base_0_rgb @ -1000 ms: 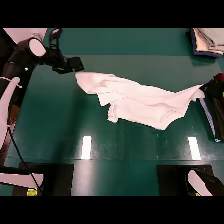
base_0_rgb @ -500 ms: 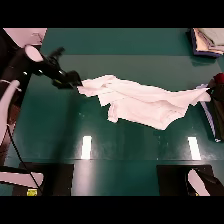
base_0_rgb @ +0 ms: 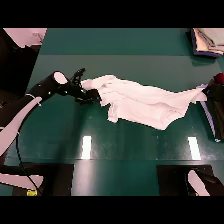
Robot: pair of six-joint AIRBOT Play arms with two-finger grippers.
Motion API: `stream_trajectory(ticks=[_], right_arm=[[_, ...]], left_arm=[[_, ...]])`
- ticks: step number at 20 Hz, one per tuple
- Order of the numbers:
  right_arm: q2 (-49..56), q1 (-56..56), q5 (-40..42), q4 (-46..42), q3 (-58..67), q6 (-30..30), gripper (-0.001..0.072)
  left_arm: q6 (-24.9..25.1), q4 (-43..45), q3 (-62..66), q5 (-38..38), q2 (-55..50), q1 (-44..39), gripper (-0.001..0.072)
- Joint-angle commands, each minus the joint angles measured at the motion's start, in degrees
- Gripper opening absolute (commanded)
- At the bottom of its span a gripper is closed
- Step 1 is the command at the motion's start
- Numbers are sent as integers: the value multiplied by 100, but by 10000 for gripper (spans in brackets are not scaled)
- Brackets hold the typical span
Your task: Fold the shirts.
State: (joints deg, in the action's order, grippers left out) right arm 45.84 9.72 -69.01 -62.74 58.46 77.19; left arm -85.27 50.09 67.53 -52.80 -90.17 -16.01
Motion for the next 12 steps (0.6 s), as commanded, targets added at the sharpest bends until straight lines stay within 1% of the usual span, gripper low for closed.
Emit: stream_trajectory(ticks=[1,3,4,5,6,7,10,11,12], right_arm=[[-4,-66,4,2,-2,0,13],[-7,-66,-9,2,-2,0,13],[-7,-66,-22,2,-2,2,13],[-7,-66,-37,4,-2,2,13],[-7,-66,-72,2,-2,2,13],[-7,-66,-122,0,-2,0,13],[-7,-66,-404,-11,-2,-2,13],[-11,-66,-518,-48,-2,-2,13],[-11,-61,-667,-55,-2,-2,13]], left_arm=[[17,-203,-87,350,-184,-302,638],[-15,-249,-87,503,-356,-426,633],[-66,-376,-87,592,-389,-435,535],[-94,-481,-81,710,-387,-435,455],[-129,-560,-52,813,-385,-435,390],[-179,-557,-33,855,-382,-435,351],[-310,-553,-26,855,-376,-415,347],[-304,-551,-26,785,-354,-363,111],[-262,-546,-26,715,-302,-258,25]])
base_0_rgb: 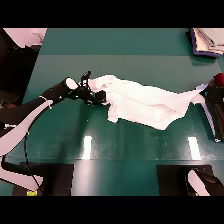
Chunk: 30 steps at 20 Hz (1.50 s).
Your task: Fold the shirts.
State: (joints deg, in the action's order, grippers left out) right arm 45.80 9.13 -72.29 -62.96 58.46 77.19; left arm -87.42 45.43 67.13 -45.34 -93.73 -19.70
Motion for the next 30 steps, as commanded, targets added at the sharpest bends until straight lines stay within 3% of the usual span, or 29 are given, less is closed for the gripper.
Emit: stream_trajectory(ticks=[1,4,8,9,10,11,15,18,25,30], right_arm=[[-7,0,-472,-33,-2,-2,13],[-7,-7,-977,-26,-7,-2,12],[-7,-7,-1827,2,-7,0,15],[-7,-7,-1919,24,-7,-2,93],[-7,-7,-1928,24,-7,-2,381],[-7,-7,-1882,24,-7,-2,530],[0,317,-1423,22,-153,39,521],[299,903,-776,42,-903,72,427],[2011,1145,927,1104,-1768,-592,427],[2865,931,1008,1093,-1526,-684,427]], left_arm=[[-48,-79,13,-101,162,269,24],[-17,-2,13,-116,765,898,24],[400,33,13,-94,1788,1537,24],[461,96,13,-92,1963,1602,24],[538,170,13,-90,2100,1639,24],[538,238,13,-116,2186,1641,24],[535,326,11,-328,2212,1639,24],[533,323,11,-391,2212,1639,24],[535,326,11,-713,2212,1639,24],[533,323,11,-717,2205,1639,24]])
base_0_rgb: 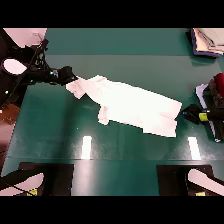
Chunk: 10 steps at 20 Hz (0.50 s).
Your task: Fold the shirts.
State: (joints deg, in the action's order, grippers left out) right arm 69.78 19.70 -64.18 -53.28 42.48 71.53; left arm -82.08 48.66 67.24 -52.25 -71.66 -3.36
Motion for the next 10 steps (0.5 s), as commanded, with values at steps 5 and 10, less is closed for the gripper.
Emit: stream_trajectory(ticks=[5,10], right_arm=[[601,-728,396,76,461,-118,303],[570,-756,-527,57,710,-116,49]], left_arm=[[2,2,0,-46,-11,4,24],[2,24,0,-170,-11,7,24]])
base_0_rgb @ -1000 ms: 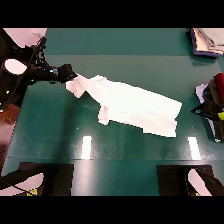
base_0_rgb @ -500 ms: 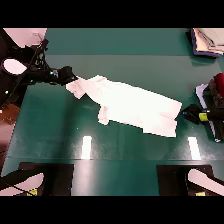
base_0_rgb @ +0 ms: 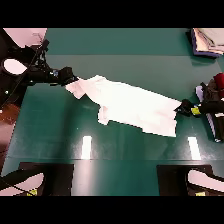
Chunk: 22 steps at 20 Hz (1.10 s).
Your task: Fold the shirts.
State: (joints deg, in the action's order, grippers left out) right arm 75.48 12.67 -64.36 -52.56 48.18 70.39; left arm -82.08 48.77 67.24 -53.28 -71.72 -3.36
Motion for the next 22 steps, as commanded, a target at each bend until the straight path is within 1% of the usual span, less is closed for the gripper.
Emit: stream_trajectory(ticks=[1,3,5,8,11,15,17,19,20,22], right_arm=[[-92,-52,-623,-20,146,-2,13],[-457,-52,-625,-17,149,0,13],[-949,-39,-590,-13,341,7,13],[-1598,153,-450,7,1198,94,13],[-1974,426,-433,7,2135,339,13],[-2284,459,-487,0,2732,372,13],[-2378,459,-555,-4,2750,431,13],[-2374,457,-1016,0,2592,538,13],[-2378,457,-1213,0,2365,544,13],[-2378,457,-1381,0,1620,544,13]], left_arm=[[2,15,2,-96,-4,7,24],[-4,11,11,-157,24,7,24],[-28,-13,348,-385,46,68,24],[-39,-11,1556,-887,136,343,24],[-37,35,2780,-1220,210,470,24],[-39,13,3869,-1738,214,470,24],[-39,11,4068,-1893,214,468,24],[-37,55,4015,-2317,177,439,24],[-35,68,3875,-2570,157,439,24],[4,129,3320,-2712,155,439,24]])
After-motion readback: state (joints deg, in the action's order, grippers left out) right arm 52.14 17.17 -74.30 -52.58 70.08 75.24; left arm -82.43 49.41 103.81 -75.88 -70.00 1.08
